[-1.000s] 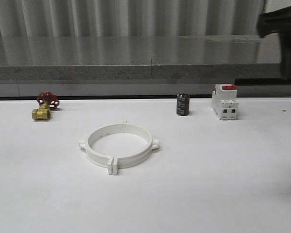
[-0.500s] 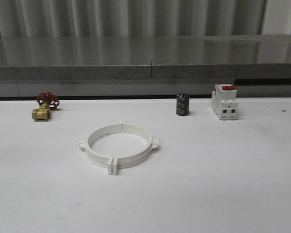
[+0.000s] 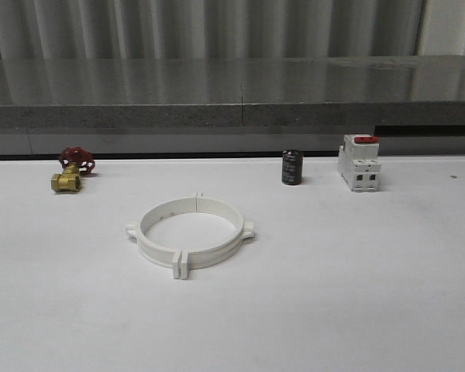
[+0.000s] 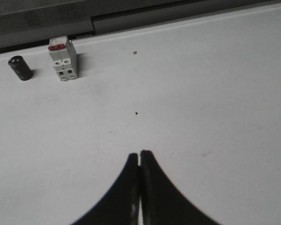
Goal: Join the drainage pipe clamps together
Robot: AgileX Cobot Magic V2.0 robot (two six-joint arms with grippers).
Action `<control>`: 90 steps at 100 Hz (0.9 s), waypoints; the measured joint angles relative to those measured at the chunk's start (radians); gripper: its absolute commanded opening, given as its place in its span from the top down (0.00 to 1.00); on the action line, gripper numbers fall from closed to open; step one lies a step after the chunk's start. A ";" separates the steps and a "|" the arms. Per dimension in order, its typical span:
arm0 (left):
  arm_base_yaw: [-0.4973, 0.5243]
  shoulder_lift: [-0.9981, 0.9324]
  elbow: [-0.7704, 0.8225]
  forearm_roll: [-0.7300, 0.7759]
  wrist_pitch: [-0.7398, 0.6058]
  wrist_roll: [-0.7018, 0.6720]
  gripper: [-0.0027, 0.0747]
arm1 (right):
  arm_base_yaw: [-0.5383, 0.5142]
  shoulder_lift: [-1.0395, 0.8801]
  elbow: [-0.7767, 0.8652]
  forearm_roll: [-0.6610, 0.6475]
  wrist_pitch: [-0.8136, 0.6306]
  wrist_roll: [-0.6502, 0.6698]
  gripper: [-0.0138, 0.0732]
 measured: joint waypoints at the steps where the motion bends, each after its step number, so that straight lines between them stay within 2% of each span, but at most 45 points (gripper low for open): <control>1: 0.000 0.000 0.000 0.000 0.000 0.000 0.99 | 0.000 0.000 0.000 0.000 0.000 0.000 0.92; 71: 0.000 0.000 0.000 0.000 0.000 0.000 0.99 | -0.002 0.000 0.000 -0.002 0.000 -0.006 0.92; 90: 0.000 0.000 0.000 0.000 0.000 0.000 0.99 | -0.071 -0.015 0.004 0.020 -0.036 -0.036 0.92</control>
